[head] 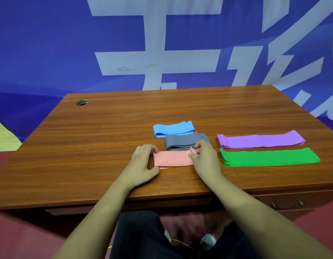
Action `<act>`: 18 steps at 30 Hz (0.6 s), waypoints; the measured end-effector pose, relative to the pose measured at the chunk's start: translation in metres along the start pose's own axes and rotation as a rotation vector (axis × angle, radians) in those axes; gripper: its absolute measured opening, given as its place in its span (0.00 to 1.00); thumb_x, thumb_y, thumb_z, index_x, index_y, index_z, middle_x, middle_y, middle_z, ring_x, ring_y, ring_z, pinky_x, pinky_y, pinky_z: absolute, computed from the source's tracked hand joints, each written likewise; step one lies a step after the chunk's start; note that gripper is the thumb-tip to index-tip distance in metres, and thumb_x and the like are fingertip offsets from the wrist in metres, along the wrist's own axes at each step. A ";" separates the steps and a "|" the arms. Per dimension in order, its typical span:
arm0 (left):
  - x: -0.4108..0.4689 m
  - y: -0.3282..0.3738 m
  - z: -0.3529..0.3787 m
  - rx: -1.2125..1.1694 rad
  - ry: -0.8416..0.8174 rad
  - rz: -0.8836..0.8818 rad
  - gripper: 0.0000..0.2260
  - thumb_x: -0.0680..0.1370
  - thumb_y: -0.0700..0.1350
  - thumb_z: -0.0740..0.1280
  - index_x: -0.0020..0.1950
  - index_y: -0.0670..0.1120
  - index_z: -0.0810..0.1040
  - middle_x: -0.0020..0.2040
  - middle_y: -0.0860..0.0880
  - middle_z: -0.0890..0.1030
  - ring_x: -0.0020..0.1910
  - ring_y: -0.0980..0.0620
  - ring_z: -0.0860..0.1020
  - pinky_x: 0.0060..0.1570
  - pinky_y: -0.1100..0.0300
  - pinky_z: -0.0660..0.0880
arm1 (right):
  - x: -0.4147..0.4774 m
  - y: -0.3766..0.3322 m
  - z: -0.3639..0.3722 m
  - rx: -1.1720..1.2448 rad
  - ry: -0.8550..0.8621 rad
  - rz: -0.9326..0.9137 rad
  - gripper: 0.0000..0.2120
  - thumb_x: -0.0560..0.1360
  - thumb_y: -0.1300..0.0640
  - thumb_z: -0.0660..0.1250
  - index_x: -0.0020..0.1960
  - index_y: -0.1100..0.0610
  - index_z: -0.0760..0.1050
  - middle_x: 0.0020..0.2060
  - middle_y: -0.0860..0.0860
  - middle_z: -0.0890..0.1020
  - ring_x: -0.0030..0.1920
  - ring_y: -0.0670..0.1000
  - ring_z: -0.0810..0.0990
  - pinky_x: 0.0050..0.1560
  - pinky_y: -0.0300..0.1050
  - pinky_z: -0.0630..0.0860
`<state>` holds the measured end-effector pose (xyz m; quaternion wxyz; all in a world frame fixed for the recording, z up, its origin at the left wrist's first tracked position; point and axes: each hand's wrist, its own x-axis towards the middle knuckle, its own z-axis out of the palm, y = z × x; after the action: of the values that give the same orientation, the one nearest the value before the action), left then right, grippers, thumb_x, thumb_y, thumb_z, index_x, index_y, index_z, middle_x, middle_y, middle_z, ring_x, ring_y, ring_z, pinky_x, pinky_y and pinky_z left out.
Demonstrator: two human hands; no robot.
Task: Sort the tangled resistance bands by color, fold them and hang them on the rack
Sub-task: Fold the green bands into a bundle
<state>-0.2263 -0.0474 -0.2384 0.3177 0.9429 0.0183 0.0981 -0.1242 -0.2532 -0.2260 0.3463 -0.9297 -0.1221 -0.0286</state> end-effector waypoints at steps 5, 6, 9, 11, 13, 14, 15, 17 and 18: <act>0.001 0.003 0.002 0.105 -0.017 0.007 0.17 0.69 0.49 0.64 0.58 0.53 0.70 0.55 0.56 0.70 0.56 0.54 0.66 0.63 0.53 0.65 | -0.005 0.003 0.003 -0.003 0.024 -0.077 0.10 0.75 0.58 0.70 0.53 0.55 0.71 0.50 0.51 0.77 0.51 0.51 0.76 0.48 0.46 0.74; 0.001 0.003 0.003 0.123 -0.015 0.010 0.19 0.69 0.51 0.64 0.59 0.53 0.70 0.56 0.56 0.70 0.57 0.55 0.65 0.63 0.53 0.65 | -0.006 0.004 0.003 -0.016 0.033 -0.108 0.09 0.75 0.58 0.70 0.52 0.55 0.71 0.50 0.51 0.76 0.52 0.52 0.76 0.49 0.46 0.74; -0.002 0.010 0.005 0.180 0.051 0.018 0.22 0.70 0.56 0.64 0.63 0.53 0.71 0.57 0.55 0.67 0.58 0.54 0.65 0.62 0.56 0.63 | -0.006 0.007 -0.005 -0.020 0.067 -0.187 0.08 0.76 0.58 0.68 0.53 0.56 0.72 0.51 0.51 0.73 0.53 0.51 0.74 0.53 0.45 0.73; -0.001 0.022 0.006 0.177 0.169 0.045 0.20 0.71 0.54 0.64 0.61 0.50 0.72 0.56 0.53 0.67 0.57 0.53 0.66 0.60 0.57 0.64 | -0.004 0.012 -0.020 0.035 0.063 -0.241 0.07 0.75 0.58 0.67 0.52 0.57 0.73 0.50 0.50 0.74 0.48 0.49 0.75 0.50 0.45 0.74; 0.003 0.043 0.012 0.108 0.201 0.090 0.15 0.73 0.49 0.64 0.58 0.47 0.73 0.54 0.52 0.70 0.54 0.53 0.70 0.57 0.58 0.69 | -0.002 0.026 -0.040 0.093 0.057 -0.288 0.05 0.74 0.61 0.67 0.50 0.58 0.75 0.46 0.49 0.74 0.43 0.48 0.74 0.48 0.44 0.73; 0.006 0.055 0.016 0.070 0.178 0.114 0.13 0.74 0.47 0.64 0.57 0.47 0.73 0.52 0.52 0.72 0.51 0.54 0.71 0.54 0.58 0.70 | 0.000 0.036 -0.050 0.101 0.066 -0.308 0.05 0.74 0.62 0.66 0.49 0.58 0.76 0.44 0.49 0.74 0.43 0.46 0.74 0.49 0.43 0.72; 0.010 0.069 0.022 0.042 0.143 0.134 0.11 0.74 0.45 0.64 0.56 0.47 0.73 0.49 0.52 0.73 0.49 0.55 0.72 0.51 0.58 0.72 | 0.001 0.047 -0.061 0.093 0.078 -0.320 0.04 0.73 0.63 0.66 0.48 0.58 0.76 0.43 0.49 0.74 0.44 0.46 0.74 0.50 0.43 0.71; 0.018 0.097 0.037 -0.002 0.078 0.143 0.07 0.75 0.43 0.64 0.53 0.49 0.74 0.45 0.54 0.76 0.44 0.57 0.74 0.47 0.59 0.73 | 0.005 0.074 -0.082 0.046 0.096 -0.309 0.04 0.73 0.64 0.66 0.48 0.59 0.77 0.44 0.50 0.76 0.48 0.48 0.75 0.51 0.44 0.72; 0.023 0.111 0.046 -0.023 0.055 0.130 0.06 0.75 0.43 0.64 0.52 0.49 0.74 0.44 0.54 0.77 0.42 0.57 0.74 0.45 0.60 0.73 | 0.006 0.088 -0.091 0.013 0.098 -0.290 0.05 0.73 0.64 0.66 0.48 0.59 0.77 0.45 0.52 0.78 0.49 0.50 0.76 0.52 0.46 0.72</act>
<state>-0.1976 -0.1611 -0.2038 0.3211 0.9353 -0.0355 0.1448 -0.0933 -0.3754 -0.2122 0.3502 -0.8975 -0.2382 -0.1230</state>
